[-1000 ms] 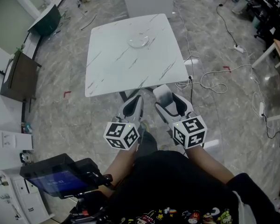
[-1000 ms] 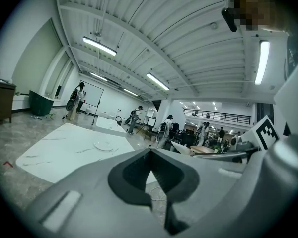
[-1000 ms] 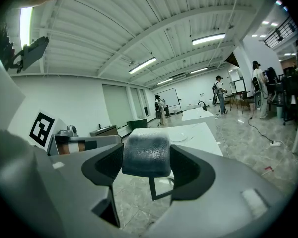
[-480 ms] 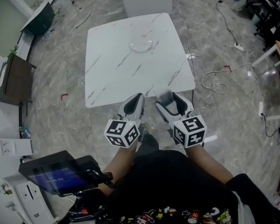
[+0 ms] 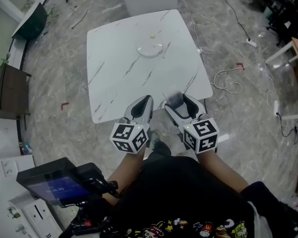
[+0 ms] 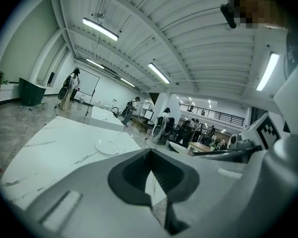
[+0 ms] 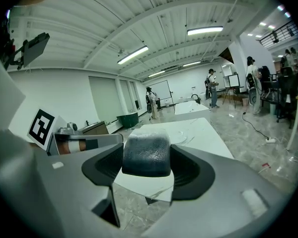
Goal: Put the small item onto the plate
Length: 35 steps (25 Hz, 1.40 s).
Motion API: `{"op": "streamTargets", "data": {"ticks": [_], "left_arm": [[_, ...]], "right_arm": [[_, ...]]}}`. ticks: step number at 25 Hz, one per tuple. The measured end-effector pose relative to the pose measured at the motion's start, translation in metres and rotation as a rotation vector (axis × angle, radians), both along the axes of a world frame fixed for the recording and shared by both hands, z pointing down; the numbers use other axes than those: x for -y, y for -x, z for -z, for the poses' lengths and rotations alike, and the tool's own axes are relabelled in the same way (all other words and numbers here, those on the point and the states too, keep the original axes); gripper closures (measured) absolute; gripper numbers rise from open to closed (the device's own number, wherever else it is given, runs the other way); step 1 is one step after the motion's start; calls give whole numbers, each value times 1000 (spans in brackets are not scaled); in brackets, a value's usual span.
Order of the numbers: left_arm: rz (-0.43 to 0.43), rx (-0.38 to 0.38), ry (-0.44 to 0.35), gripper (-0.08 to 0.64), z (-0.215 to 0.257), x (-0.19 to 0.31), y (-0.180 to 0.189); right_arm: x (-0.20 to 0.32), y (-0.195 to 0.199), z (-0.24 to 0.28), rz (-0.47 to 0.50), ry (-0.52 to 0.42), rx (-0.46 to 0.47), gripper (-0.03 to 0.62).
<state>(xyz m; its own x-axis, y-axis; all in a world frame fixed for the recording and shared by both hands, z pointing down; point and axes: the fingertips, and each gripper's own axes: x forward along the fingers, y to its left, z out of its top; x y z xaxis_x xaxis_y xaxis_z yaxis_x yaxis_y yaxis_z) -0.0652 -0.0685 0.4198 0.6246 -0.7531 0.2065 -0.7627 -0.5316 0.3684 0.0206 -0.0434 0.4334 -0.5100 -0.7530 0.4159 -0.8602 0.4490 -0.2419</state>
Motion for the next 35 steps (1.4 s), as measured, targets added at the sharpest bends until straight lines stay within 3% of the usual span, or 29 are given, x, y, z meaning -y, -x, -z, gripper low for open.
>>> {"op": "streamTargets", "data": {"ticks": [11, 22, 35], "left_arm": [[-28, -16, 5, 560, -10, 32, 15], [5, -13, 24, 560, -18, 67, 34], [80, 21, 33, 560, -33, 134, 15]], "right_arm": [[31, 11, -4, -46, -18, -31, 272], [66, 25, -10, -15, 0, -50, 272], [138, 8, -34, 69, 26, -27, 272]]}}
